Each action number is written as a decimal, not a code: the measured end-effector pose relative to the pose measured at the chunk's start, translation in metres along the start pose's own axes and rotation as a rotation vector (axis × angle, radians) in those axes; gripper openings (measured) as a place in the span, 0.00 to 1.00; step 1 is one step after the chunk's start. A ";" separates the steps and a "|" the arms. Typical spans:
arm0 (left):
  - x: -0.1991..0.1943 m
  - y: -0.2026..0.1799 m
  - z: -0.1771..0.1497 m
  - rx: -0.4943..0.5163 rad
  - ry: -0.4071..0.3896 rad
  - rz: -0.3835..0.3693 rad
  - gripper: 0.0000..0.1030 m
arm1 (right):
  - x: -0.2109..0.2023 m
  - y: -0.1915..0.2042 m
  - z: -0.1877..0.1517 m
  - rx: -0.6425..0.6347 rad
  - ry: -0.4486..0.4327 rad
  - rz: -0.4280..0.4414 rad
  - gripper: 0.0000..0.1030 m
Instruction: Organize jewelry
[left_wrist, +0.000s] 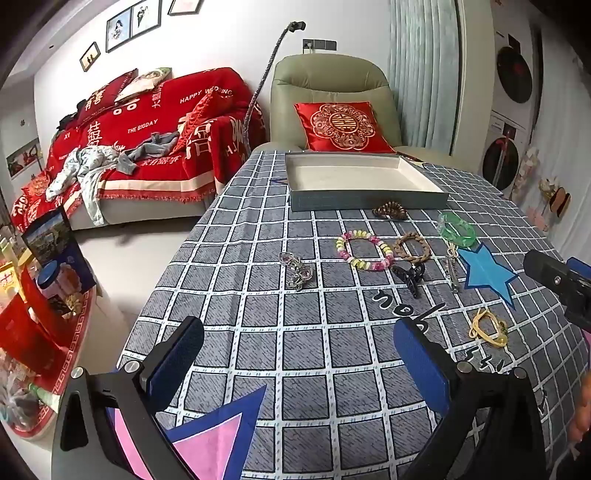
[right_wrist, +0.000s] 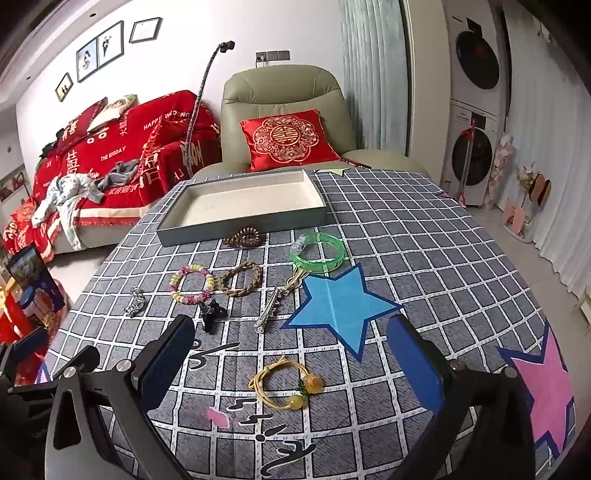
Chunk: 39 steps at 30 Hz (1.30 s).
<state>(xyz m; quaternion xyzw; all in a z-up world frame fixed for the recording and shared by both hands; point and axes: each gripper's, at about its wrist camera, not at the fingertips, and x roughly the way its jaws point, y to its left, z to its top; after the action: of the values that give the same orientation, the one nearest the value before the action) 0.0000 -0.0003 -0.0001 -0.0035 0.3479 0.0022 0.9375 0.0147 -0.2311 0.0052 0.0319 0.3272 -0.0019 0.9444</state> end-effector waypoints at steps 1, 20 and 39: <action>0.000 0.000 0.000 0.000 0.000 0.001 1.00 | 0.000 0.000 0.000 0.001 0.000 0.002 1.00; -0.002 0.003 0.001 0.002 -0.005 0.003 1.00 | 0.000 0.001 -0.003 0.007 0.001 0.003 1.00; -0.002 -0.002 -0.001 0.010 -0.009 0.010 1.00 | -0.001 -0.001 -0.004 0.009 0.002 0.005 1.00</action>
<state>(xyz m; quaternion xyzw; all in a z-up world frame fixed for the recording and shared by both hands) -0.0019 -0.0021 0.0002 0.0031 0.3439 0.0054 0.9390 0.0115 -0.2319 0.0026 0.0371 0.3283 -0.0010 0.9438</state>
